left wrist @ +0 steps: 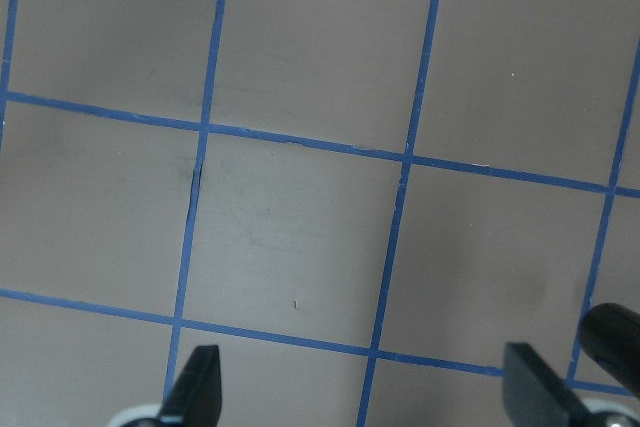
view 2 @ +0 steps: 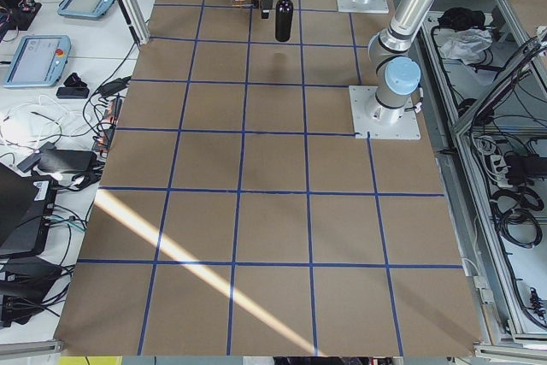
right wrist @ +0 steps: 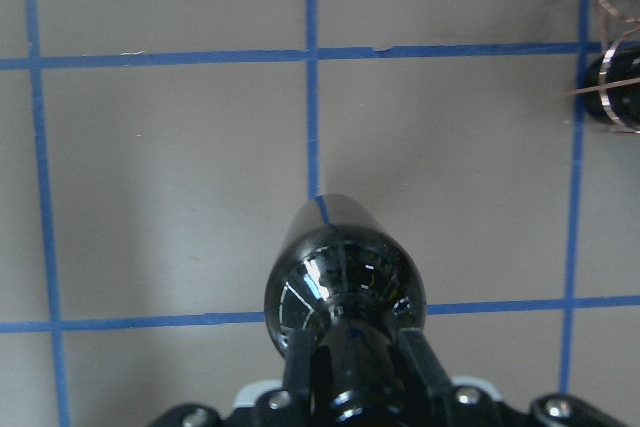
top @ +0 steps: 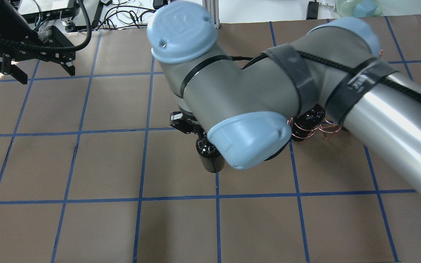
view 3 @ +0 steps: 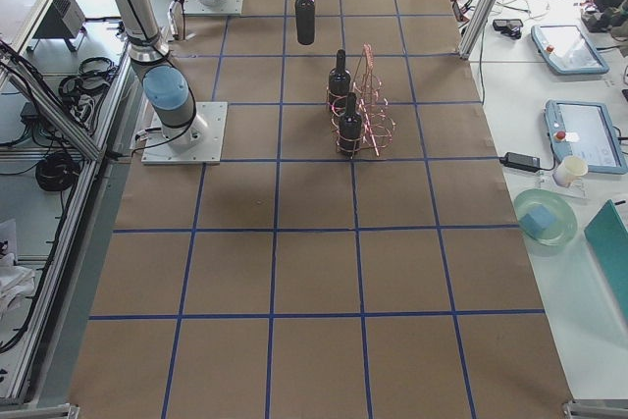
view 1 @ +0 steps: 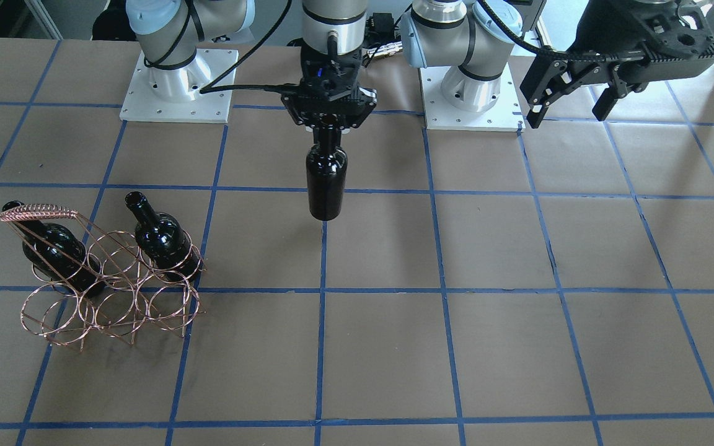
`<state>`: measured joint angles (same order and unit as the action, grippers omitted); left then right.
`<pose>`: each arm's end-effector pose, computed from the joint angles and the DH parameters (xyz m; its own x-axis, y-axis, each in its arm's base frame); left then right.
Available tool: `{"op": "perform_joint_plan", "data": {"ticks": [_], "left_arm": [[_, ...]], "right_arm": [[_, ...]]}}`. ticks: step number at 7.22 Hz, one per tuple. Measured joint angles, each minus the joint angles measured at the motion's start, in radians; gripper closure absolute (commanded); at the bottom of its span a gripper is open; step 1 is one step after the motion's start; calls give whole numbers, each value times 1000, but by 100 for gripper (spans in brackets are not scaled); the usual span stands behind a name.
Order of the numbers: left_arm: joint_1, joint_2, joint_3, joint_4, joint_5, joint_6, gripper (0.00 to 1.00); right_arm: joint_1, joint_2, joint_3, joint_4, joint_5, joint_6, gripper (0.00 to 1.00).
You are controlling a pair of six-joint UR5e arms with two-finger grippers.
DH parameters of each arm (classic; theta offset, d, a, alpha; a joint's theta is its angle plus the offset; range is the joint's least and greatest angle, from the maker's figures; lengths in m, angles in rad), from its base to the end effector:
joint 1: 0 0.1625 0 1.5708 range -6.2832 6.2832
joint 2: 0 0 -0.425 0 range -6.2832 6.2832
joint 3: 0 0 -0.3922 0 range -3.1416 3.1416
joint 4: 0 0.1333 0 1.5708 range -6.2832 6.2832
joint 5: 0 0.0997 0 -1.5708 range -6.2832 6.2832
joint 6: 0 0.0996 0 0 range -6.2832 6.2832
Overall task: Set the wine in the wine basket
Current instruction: 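Lift the bottle with the right gripper and carry it to the wire rack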
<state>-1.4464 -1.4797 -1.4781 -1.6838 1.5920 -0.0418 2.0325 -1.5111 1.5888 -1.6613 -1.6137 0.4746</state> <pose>-0.0739 -0.4662 0.5651 -0.9858 -0.1668 -0.0182 -0.1651 0.9837 -0.0715 0.3460 -0.4057 0.4581 -0.9994 0.0137 0.0323 0.0127 0.9994 -0.0310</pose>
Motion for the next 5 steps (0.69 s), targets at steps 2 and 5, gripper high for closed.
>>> {"op": "perform_joint_plan", "data": {"ticks": [2,5], "left_arm": [[-22,-6,-5,-2,-1,-3,0],[-118,-20,-15,-5,4,-35,0]], "right_arm": [[-217,-102,0,123,-2,-275,99],[-534,-173,1,222,-3,-694,100]]}}
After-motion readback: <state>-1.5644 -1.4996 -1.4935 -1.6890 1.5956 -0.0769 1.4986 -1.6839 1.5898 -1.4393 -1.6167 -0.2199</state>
